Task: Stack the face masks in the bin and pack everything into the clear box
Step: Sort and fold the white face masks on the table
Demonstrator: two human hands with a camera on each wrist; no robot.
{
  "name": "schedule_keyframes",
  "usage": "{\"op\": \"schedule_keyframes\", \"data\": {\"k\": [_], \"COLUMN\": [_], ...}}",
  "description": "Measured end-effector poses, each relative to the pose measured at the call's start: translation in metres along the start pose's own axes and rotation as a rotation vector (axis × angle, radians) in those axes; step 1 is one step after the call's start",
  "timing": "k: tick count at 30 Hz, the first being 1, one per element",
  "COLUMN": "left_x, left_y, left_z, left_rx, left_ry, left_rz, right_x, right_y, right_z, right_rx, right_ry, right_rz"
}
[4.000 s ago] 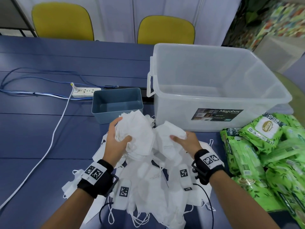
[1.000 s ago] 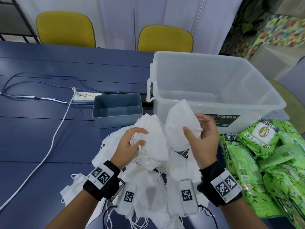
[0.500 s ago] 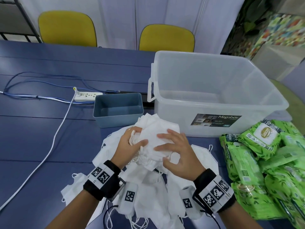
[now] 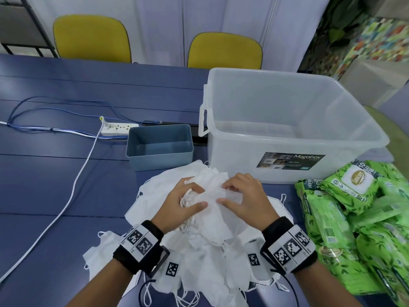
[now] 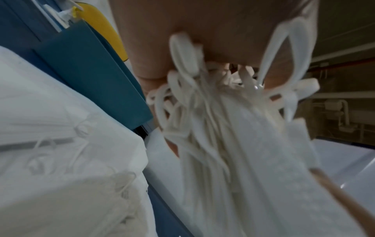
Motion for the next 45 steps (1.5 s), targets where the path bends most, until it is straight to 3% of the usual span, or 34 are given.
{"op": "schedule_keyframes", "data": {"k": [5, 9, 16, 26, 28, 31, 33, 39, 45], "left_x": [-0.001, 0.002, -0.002, -0.026, -0.027, -0.024, -0.02, -0.011, 0.003], "left_y": [0.005, 0.004, -0.001, -0.021, -0.02, -0.015, -0.014, -0.038, -0.061], "left_z": [-0.007, -0.002, 0.001, 0.005, 0.008, 0.015, 0.019, 0.04, 0.039], "left_rx": [-0.063, -0.058, 0.014, -0.051, -0.105, -0.148, -0.145, -0.124, -0.127], "left_ry": [0.091, 0.135, 0.135, 0.075, 0.064, 0.05, 0.048, -0.016, -0.058], "left_rz": [0.006, 0.005, -0.013, -0.065, -0.07, -0.036, -0.017, -0.124, -0.22], "right_x": [0.005, 0.002, -0.009, -0.031, -0.03, -0.033, -0.034, -0.034, -0.039], "right_y": [0.025, 0.028, 0.024, 0.025, 0.032, 0.036, 0.035, 0.052, 0.074], "right_z": [-0.022, -0.007, 0.021, 0.048, 0.052, 0.069, 0.076, 0.073, 0.064], "right_rx": [0.449, 0.732, 0.658, 0.219, 0.395, 0.9, 1.111, 1.146, 1.166], "right_ry": [0.04, 0.049, 0.075, 0.013, -0.041, -0.296, -0.432, -0.453, -0.338], "right_rz": [0.291, 0.462, 0.511, 0.444, 0.561, 0.759, 0.791, 0.769, 0.782]}}
Point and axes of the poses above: each hand's wrist, its own x-axis towards the middle knuckle, its own z-axis out of the palm, y = z × x, the point moved 6 cm from there along x, towards the middle knuckle, and after that the axes turned 15 degrees about z, right-handed, at the moved point
